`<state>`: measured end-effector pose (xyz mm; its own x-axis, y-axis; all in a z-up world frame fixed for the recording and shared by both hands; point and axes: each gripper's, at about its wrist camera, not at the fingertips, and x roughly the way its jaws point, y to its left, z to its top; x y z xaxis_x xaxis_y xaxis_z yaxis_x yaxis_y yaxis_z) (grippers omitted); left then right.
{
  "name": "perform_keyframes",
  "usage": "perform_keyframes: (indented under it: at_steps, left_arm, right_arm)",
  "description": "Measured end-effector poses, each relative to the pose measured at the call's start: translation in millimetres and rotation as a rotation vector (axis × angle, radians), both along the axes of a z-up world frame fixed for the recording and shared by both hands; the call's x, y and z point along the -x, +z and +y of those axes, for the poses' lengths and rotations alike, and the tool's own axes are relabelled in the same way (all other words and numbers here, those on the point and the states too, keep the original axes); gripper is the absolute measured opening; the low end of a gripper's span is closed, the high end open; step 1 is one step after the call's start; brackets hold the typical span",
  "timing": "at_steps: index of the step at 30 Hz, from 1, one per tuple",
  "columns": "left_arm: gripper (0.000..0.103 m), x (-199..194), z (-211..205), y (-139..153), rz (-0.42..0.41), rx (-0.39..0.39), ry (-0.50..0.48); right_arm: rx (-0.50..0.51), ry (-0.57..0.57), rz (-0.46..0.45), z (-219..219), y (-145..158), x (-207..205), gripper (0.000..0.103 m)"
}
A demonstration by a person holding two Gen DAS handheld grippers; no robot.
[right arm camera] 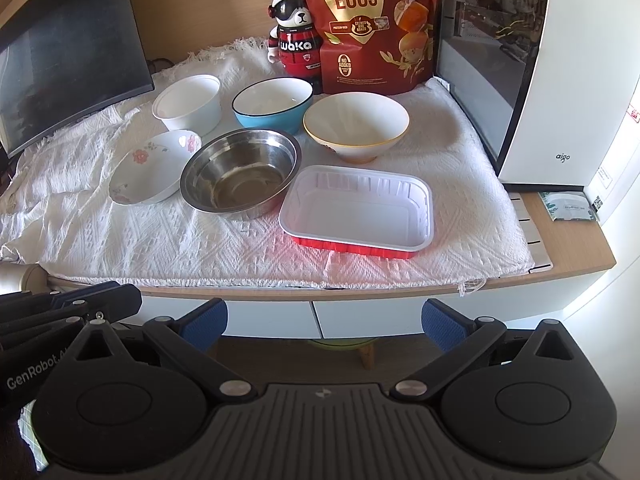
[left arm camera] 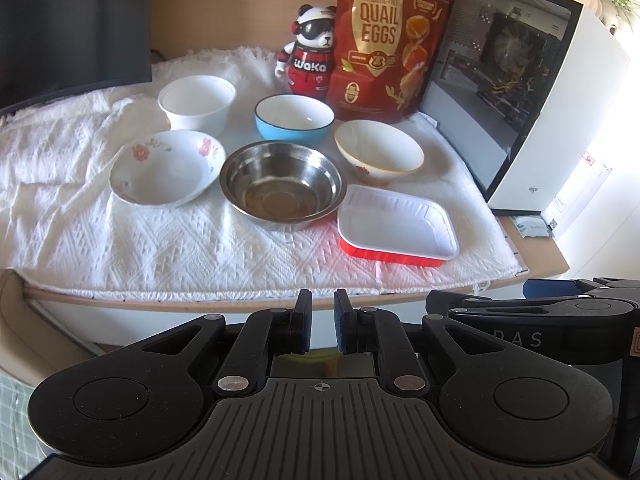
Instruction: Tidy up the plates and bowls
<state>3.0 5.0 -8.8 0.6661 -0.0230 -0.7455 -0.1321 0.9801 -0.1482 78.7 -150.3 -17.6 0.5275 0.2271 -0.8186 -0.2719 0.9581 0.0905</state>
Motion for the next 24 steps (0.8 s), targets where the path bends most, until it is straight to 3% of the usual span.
perform_keyframes:
  at_steps: [18,24]
  left_arm:
    - [0.014,-10,24,-2,0.019,0.050,0.042]
    - [0.014,-21,48,-3,-0.041,0.112,0.075]
  right_arm:
    - [0.008,0.003,0.005,8,-2,-7,0.103]
    - [-0.058,-0.007,-0.049,13,0,-22,0.103]
